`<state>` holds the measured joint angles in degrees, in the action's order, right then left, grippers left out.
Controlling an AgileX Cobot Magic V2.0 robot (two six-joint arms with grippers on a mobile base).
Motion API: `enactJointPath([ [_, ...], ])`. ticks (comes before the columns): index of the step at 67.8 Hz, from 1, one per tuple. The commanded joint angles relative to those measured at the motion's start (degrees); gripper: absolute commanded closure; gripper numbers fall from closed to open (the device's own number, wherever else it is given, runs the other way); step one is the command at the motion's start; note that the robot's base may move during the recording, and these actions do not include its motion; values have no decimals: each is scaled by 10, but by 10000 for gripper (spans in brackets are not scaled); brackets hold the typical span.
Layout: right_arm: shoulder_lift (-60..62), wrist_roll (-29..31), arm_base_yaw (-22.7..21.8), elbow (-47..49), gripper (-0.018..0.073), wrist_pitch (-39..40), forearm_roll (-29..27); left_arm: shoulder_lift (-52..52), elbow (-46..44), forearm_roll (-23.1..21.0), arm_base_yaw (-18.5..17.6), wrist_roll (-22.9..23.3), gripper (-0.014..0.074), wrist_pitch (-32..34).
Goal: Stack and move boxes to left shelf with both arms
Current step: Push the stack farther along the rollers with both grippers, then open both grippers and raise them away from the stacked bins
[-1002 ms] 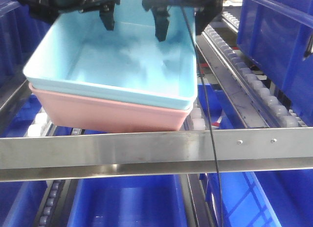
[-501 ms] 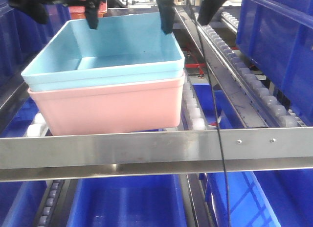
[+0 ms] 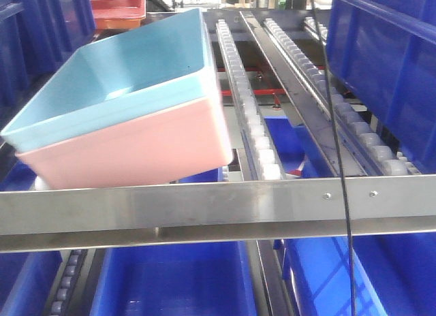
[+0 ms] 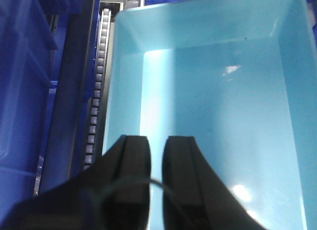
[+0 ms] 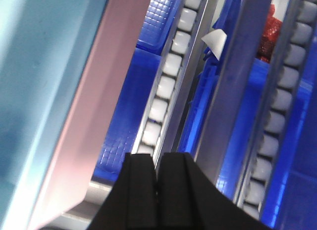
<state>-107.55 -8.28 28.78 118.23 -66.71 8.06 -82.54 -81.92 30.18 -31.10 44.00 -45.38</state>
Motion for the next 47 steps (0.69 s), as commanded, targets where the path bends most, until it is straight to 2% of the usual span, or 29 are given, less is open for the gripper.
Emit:
enactJointPath([
  [1,65,-3,-2,-26,510,55,4,54,8,12,-16,-1,600,17],
  [14,167,-3,-2,-188,510,154,3,146,116,49,-74,2,599,42],
  [23,249,-3,-2,-336,510,239,3,216,189,54,-103,5,599,83],
  [41,431,-3,-2,-624,510,435,3,366,335,54,-113,5,599,167],
  [47,491,-3,-2,-702,510,485,3,417,389,54,-113,5,599,223],
])
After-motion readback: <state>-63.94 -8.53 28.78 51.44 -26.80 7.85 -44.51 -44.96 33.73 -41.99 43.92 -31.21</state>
